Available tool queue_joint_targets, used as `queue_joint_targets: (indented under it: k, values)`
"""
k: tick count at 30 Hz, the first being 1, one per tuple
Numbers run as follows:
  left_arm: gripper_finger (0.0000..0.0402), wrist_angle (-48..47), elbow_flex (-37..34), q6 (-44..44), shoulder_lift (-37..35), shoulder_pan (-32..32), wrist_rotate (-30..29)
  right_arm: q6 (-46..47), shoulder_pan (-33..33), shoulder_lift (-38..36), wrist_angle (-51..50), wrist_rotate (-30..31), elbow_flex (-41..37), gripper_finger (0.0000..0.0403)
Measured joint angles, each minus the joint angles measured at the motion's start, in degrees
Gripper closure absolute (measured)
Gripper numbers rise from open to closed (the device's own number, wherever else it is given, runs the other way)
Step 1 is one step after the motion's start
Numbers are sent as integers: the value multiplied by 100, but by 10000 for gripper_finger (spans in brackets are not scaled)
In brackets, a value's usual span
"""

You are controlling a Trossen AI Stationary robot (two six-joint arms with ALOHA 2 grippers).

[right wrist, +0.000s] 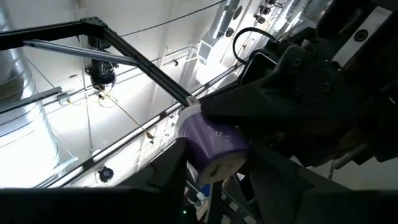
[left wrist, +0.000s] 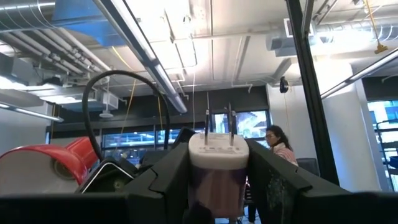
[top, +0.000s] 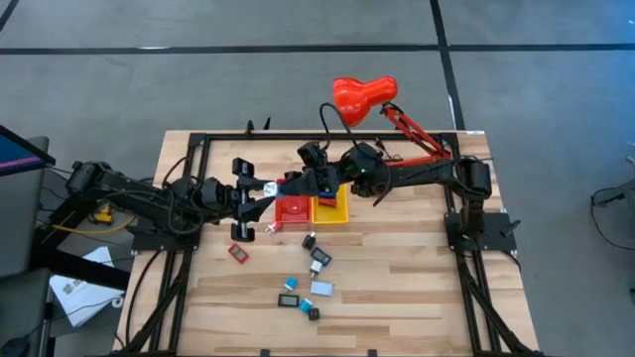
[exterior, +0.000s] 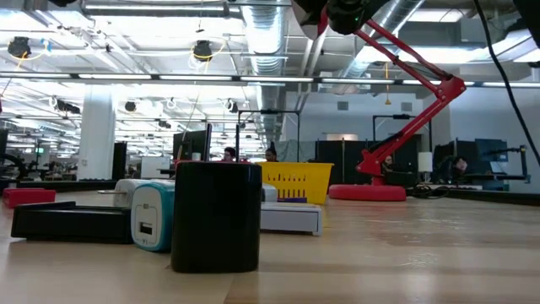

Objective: Pick & Place Office items
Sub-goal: Put the purple charger adapter into the red basket

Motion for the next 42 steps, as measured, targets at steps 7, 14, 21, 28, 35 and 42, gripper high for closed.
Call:
queue_joint_targets:
  k: [7,14,21,28,35,42]
  values:
    - [263,-27,0,4,1,0,-13,20,-48,-4,46,-83,0,277]
    - [263,-52,-2,9,8,0,-49,8,-39,-4,44,-74,0,254]
    - [262,-225,-4,7,11,2,-70,88,-33,-4,21,-57,0,229]
    - [262,-261,-13,13,15,4,-81,88,-31,-4,-67,-43,2,217]
    - [262,-361,-13,17,13,4,-66,17,-31,-4,-76,-65,2,247]
    - [262,-339,-13,22,11,4,-42,22,-31,-4,-66,-76,4,276]
